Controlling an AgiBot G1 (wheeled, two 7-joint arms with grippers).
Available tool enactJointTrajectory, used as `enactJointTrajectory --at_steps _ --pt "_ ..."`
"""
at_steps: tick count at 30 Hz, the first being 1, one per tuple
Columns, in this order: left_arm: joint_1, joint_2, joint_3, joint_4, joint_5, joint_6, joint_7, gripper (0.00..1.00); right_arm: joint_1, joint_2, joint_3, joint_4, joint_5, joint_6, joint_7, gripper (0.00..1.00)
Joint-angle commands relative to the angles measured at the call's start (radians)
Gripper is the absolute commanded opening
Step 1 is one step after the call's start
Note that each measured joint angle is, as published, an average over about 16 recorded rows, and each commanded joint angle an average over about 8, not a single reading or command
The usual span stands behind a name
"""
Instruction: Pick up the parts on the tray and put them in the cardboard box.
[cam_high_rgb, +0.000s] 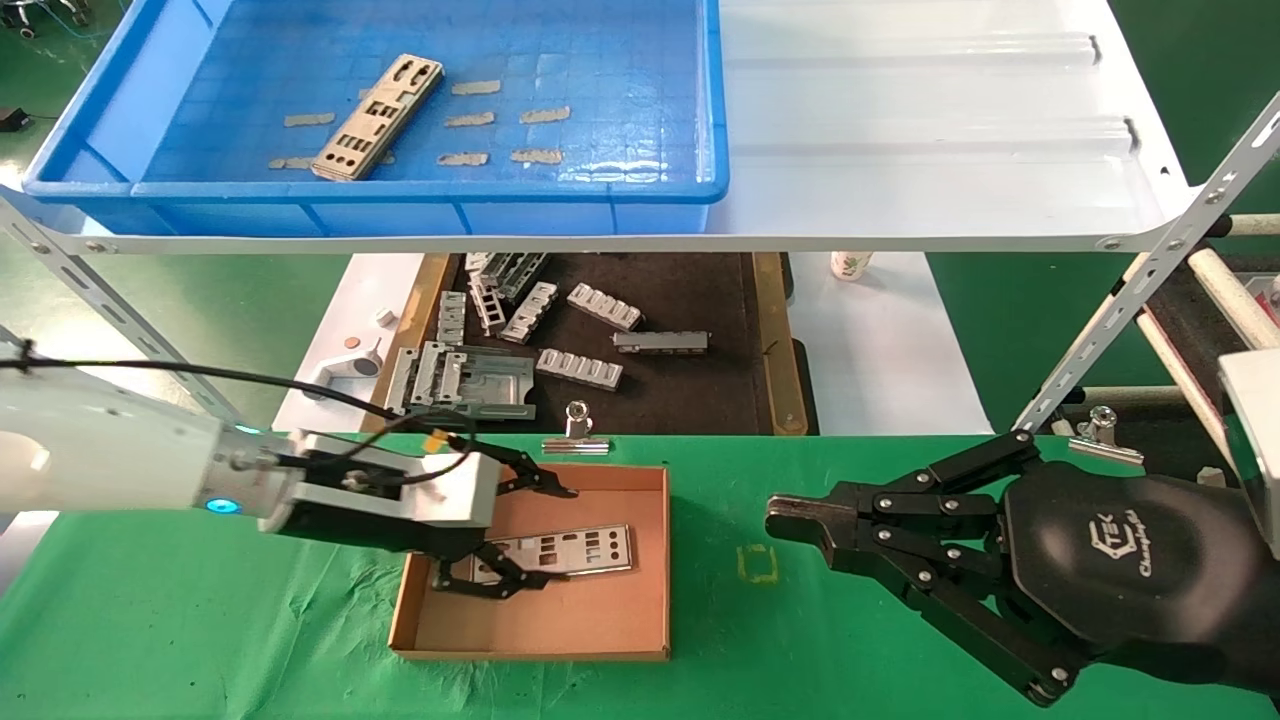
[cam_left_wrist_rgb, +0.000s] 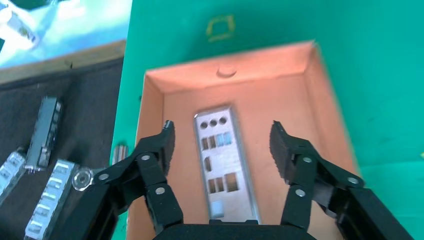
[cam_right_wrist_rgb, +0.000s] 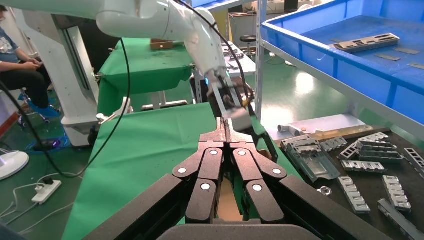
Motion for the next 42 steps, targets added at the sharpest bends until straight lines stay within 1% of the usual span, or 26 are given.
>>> enactJointTrajectory --at_steps 1,7,8,42 --pt "-0.018 -0.01 -0.004 0.014 -0.01 0.046 0.003 1.0 0.0 0.0 0.0 0.0 0.0 0.0 0.0 0.19" --pt "0.008 -0.039 -0.041 -0.038 -0.04 0.066 -0.049 1.0 0.0 0.0 0.0 0.0 0.0 0.0 0.0 0.93" --pt "0.019 -0.045 -0.052 -0.057 -0.047 0.063 -0.063 1.0 0.0 0.0 0.0 0.0 0.0 0.0 0.0 1.0" --pt "0.356 -0.319 -0.415 -0.69 -0.31 0.048 -0.542 1.0 0.0 0.0 0.0 0.0 0.0 0.0 0.0 1.0"
